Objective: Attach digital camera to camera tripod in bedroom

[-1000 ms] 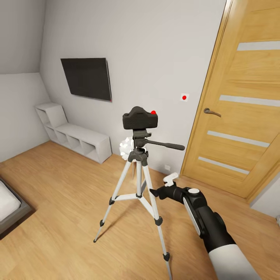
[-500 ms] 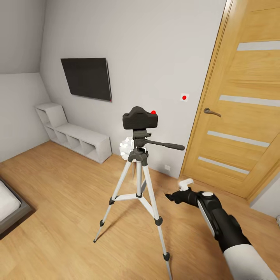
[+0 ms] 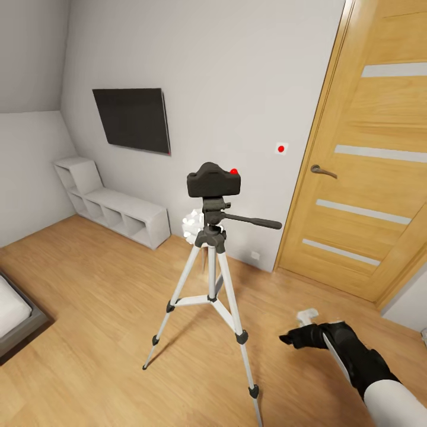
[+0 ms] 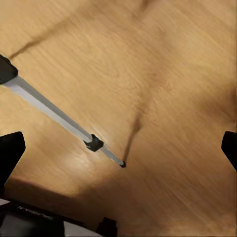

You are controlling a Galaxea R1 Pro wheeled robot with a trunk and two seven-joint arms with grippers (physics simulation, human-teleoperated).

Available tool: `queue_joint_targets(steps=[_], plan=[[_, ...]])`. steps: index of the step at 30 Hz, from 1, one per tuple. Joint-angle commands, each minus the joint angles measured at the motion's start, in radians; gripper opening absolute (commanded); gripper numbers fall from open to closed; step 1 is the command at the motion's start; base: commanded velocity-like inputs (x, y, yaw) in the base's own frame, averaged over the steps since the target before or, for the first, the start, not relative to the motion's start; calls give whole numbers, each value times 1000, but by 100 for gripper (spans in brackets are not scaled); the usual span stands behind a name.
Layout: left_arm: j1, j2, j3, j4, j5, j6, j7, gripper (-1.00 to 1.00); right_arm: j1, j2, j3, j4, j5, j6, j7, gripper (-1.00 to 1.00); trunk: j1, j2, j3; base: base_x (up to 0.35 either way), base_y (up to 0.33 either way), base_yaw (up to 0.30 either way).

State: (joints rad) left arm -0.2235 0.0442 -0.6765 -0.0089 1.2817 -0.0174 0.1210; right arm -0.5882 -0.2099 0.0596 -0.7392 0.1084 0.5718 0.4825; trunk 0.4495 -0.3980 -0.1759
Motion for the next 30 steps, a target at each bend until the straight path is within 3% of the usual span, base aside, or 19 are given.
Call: queue_joint_targets(steps=[1,6,7,10,14,15,22,30], plan=[[0,0,-8,1,8,-2,4,100,-1,-12,1,79,8,-2,4,100,1,-2,-2,0,0,0],[0,0,-8,2,8,-3,3,100,-1,-20,2,261,8,-23,-21,100,1,-2,-2,0,0,0],[0,-1,-8,3,7,-3,3,100,-1,-21,2,451,8,-108,-30,100,1,-2,-2,0,0,0],[0,-1,-8,4,7,-3,3,100,-7,-23,2,746,1,-359,-66,100,1,-2,-2,0,0,0],[0,-1,-8,4,8,-3,3,100,-7,-20,2,762,0,-378,-100,100,1,-2,-2,0,0,0],[0,-1,-8,4,8,-4,4,100,19,-12,2,772,-2,-390,-149,100,1,-2,-2,0,0,0],[0,-1,-8,4,9,-4,4,100,103,-9,2,773,-2,-407,-190,100,1,-2,-2,0,0,0],[0,-1,-8,4,10,-3,5,100,191,-7,0,774,-5,-492,-262,100,1,-2,-2,0,0,0]])
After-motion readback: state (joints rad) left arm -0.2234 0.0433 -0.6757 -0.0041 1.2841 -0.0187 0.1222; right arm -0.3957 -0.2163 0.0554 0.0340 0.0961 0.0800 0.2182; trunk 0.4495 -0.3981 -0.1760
